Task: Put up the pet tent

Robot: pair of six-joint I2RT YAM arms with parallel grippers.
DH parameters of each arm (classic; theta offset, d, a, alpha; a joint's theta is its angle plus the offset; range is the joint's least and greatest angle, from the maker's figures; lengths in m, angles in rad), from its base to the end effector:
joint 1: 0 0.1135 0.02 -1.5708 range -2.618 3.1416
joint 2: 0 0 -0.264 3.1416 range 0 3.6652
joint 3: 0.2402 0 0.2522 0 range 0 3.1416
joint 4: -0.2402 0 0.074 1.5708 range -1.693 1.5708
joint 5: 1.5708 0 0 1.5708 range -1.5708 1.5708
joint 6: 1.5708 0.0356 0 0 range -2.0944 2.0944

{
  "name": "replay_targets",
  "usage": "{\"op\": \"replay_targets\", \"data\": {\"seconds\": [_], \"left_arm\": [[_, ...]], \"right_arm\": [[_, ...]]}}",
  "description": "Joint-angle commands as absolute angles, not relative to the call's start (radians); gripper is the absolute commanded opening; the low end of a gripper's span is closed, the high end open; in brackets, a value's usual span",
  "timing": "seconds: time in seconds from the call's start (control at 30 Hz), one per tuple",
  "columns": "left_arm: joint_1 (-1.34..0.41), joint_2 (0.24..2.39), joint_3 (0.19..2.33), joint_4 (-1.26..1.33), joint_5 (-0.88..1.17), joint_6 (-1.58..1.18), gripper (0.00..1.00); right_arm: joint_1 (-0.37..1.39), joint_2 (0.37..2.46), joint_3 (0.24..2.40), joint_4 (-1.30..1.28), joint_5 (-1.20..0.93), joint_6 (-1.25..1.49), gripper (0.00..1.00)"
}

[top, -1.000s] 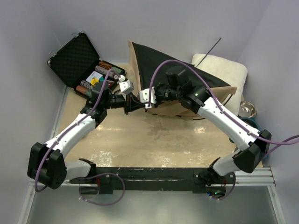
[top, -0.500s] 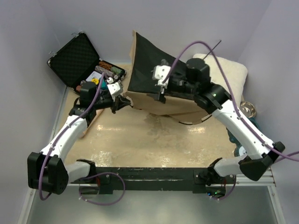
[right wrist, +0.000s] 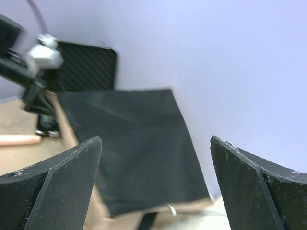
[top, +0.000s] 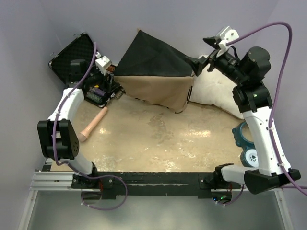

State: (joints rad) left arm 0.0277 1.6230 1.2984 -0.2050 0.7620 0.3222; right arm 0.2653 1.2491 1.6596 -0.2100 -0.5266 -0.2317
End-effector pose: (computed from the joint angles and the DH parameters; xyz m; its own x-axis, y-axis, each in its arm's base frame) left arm 0.3717 -0.0143 0.3055 -0.2968 0.2210 -0.9290 0.7058 0.7060 -0.0575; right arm 0.2268 0.0802 0.5376 0.3482 -0.1111 -0.9308 -0.6391 0.6983 -0.3224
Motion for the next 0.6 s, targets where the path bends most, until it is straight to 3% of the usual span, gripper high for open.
{"op": "replay_targets", "data": {"seconds": [0.0, 0.17, 0.3, 0.57], "left_arm": [[0.055, 1.536, 1.361, -0.325, 0.807, 0.446, 0.81], [0.152, 1.474, 1.357, -0.401, 0.865, 0.455, 0.84], [0.134, 1.410, 1.408, -0.489, 0.971, 0.468, 0.85], [0.064, 1.382, 1.451, -0.519, 0.894, 0.457, 0.88]], "right_arm": [[0.145, 1.230, 1.582, -0.232, -0.535, -0.147, 0.98], [0.112, 1.241, 1.454, -0.252, -0.719, -0.155, 0.96], [0.112, 1.291, 1.394, -0.262, -0.805, -0.173, 0.91], [0.115, 1.382, 1.434, -0.562, -0.911, -0.447, 0.83]]}}
